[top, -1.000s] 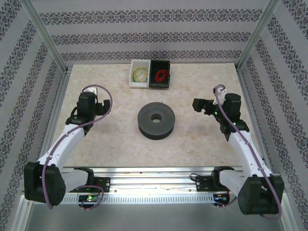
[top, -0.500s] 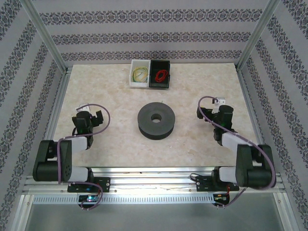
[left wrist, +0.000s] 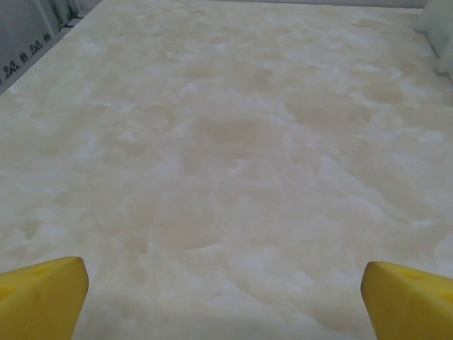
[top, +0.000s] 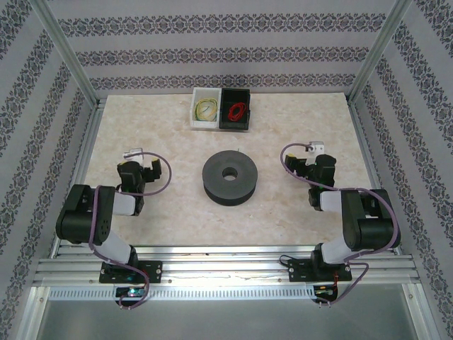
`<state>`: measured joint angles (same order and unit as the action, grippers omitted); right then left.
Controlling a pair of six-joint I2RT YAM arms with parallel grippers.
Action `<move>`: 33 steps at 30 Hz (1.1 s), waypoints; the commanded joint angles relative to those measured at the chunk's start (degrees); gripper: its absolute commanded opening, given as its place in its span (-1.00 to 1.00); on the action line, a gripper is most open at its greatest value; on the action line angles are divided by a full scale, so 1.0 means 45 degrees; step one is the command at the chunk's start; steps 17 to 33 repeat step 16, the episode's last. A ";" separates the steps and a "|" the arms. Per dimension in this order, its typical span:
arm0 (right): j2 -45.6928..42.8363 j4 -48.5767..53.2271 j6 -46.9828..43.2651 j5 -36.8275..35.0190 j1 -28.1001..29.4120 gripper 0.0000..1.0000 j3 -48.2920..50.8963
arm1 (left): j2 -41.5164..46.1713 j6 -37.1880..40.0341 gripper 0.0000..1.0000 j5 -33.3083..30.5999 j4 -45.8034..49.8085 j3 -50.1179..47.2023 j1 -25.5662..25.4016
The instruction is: Wrap the cables
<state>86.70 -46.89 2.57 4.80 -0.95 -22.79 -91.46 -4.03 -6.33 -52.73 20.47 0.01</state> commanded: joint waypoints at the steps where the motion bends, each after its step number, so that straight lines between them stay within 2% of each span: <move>1: -0.0050 -0.0765 -0.0296 -0.0477 0.0178 0.96 0.0098 | 0.0429 0.0243 0.98 -0.0303 0.0080 0.0256 -0.0081; 2: -0.0041 -0.0987 -0.0378 -0.0708 0.0280 0.96 0.0167 | -0.0012 0.0435 0.98 -0.0328 -0.1334 -0.0026 -0.0099; 3: -0.0025 -0.0938 -0.0396 -0.0929 0.0356 0.96 0.0148 | -0.0084 0.0468 0.98 -0.0296 -0.1532 -0.0123 -0.0099; 5: -0.0028 -0.0862 -0.0391 -0.0900 0.0324 0.96 0.0121 | 0.0253 0.0315 0.98 -0.0295 -0.0537 0.0077 -0.0090; 7: -0.0033 -0.0867 -0.0388 -0.0910 0.0328 0.96 0.0122 | -0.0023 0.0470 0.98 -0.0264 -0.1361 -0.0082 -0.0090; 33: -0.0041 -0.0868 -0.0351 -0.0768 0.0265 0.96 0.0122 | 0.0043 0.0574 0.99 0.0129 -0.1333 -0.0126 -0.0100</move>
